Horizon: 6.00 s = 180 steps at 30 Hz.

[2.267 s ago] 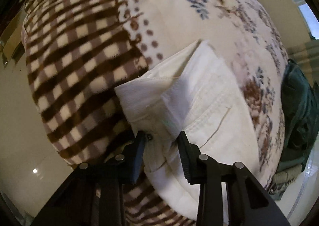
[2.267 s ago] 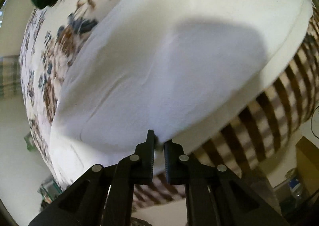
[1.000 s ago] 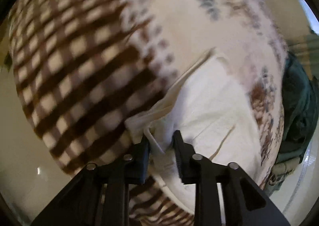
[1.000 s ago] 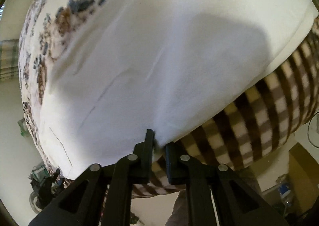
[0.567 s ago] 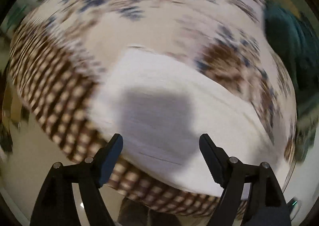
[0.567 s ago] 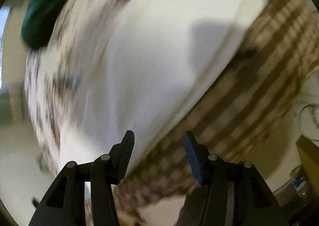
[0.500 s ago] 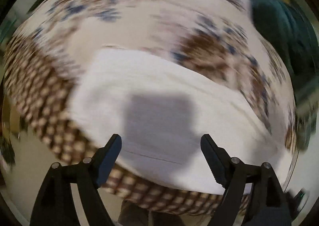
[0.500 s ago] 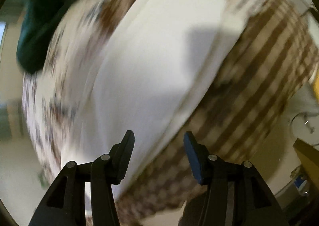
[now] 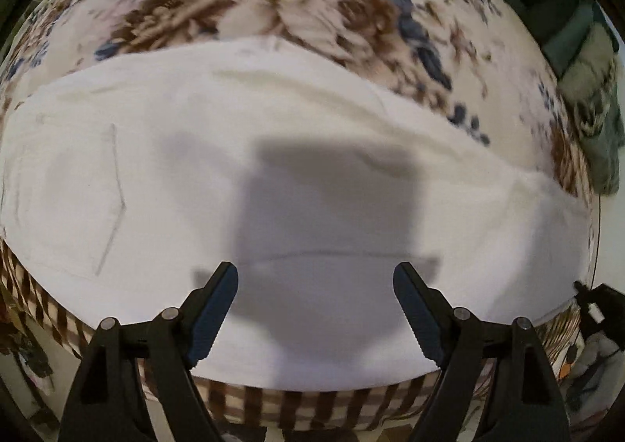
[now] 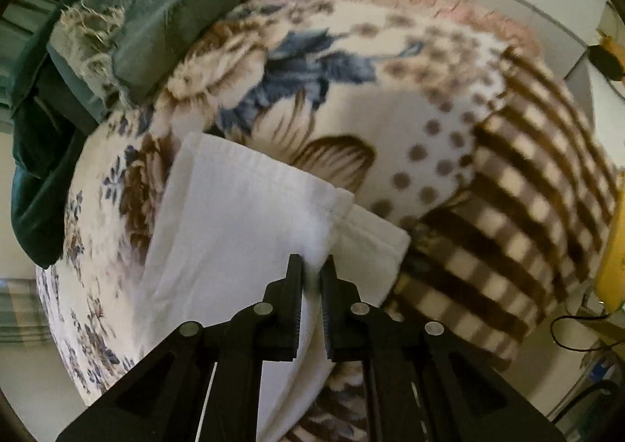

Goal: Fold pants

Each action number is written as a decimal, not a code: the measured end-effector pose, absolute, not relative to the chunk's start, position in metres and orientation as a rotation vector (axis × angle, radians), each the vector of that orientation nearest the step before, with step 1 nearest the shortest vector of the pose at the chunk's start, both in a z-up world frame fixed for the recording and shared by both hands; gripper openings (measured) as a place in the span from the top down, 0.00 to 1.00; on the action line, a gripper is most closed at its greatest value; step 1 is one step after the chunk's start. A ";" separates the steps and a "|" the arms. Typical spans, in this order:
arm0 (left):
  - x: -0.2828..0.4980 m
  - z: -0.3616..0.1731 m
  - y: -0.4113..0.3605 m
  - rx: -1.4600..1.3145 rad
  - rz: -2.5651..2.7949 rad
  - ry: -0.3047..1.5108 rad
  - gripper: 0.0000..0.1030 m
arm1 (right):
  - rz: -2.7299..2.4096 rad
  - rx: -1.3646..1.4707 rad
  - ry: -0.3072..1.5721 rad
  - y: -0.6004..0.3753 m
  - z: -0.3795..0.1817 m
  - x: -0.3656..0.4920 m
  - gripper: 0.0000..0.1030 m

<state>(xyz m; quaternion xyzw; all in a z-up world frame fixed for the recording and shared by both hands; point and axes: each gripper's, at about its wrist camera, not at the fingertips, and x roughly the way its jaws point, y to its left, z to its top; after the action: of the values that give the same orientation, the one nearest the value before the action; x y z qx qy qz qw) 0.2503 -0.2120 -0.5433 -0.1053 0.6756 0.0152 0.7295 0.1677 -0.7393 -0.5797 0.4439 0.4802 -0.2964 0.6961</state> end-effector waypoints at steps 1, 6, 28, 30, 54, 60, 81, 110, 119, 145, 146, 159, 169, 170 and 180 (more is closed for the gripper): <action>0.250 -0.545 -0.214 -0.222 0.037 1.497 0.21 | -0.670 0.987 1.065 -0.739 -0.574 0.163 0.92; 0.246 -0.552 -0.215 -0.205 0.057 1.516 0.21 | -0.620 1.042 1.176 -0.752 -0.591 0.140 0.91; 0.268 -0.621 -0.210 -0.211 0.176 1.614 0.00 | -0.183 1.429 0.838 -0.769 -0.673 0.154 0.44; 0.270 -0.619 -0.212 -0.201 0.186 1.620 0.00 | -0.176 1.417 0.818 -0.767 -0.671 0.159 0.59; 0.271 -0.522 -0.105 -0.277 0.083 1.420 0.00 | -0.006 0.794 0.868 -0.512 -0.453 0.219 0.93; 0.216 -0.520 -0.055 -0.310 0.144 1.408 0.00 | 0.154 0.643 1.016 -0.369 -0.494 0.234 0.93; 0.180 -0.509 0.074 -0.576 0.335 1.329 0.00 | 0.334 0.361 1.380 -0.217 -0.566 0.208 0.04; 0.219 -0.503 0.039 -0.509 0.282 1.297 0.00 | -0.070 0.055 1.479 -0.336 -0.577 0.242 0.04; 0.132 -0.538 0.124 -0.926 0.519 1.231 0.00 | 0.021 0.092 1.553 -0.266 -0.580 0.235 0.03; 0.120 -0.564 0.162 -1.281 0.455 0.790 0.46 | -0.040 -0.008 1.590 -0.212 -0.621 0.253 0.03; 0.123 -0.570 0.162 -1.278 0.451 0.800 0.46 | -0.045 0.000 1.595 -0.212 -0.621 0.254 0.03; 0.114 -0.602 0.159 -1.336 0.414 0.896 0.42 | -0.065 0.041 1.619 -0.242 -0.626 0.257 0.03; 0.144 -0.593 0.160 -1.269 0.427 0.829 0.47 | -0.048 0.063 1.607 -0.246 -0.621 0.253 0.03; 0.145 -0.584 0.158 -1.252 0.410 0.802 0.60 | -0.048 0.064 1.608 -0.246 -0.620 0.254 0.03; 0.159 -0.623 0.173 -1.376 0.370 0.761 0.43 | -0.058 0.065 1.603 -0.277 -0.619 0.262 0.03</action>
<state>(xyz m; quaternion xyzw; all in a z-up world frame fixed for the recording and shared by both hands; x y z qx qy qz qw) 0.1589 0.1734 -0.6233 -0.6154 0.3406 0.1656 0.6912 0.2624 -0.2773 -0.6194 0.0293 0.7181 -0.0262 0.6948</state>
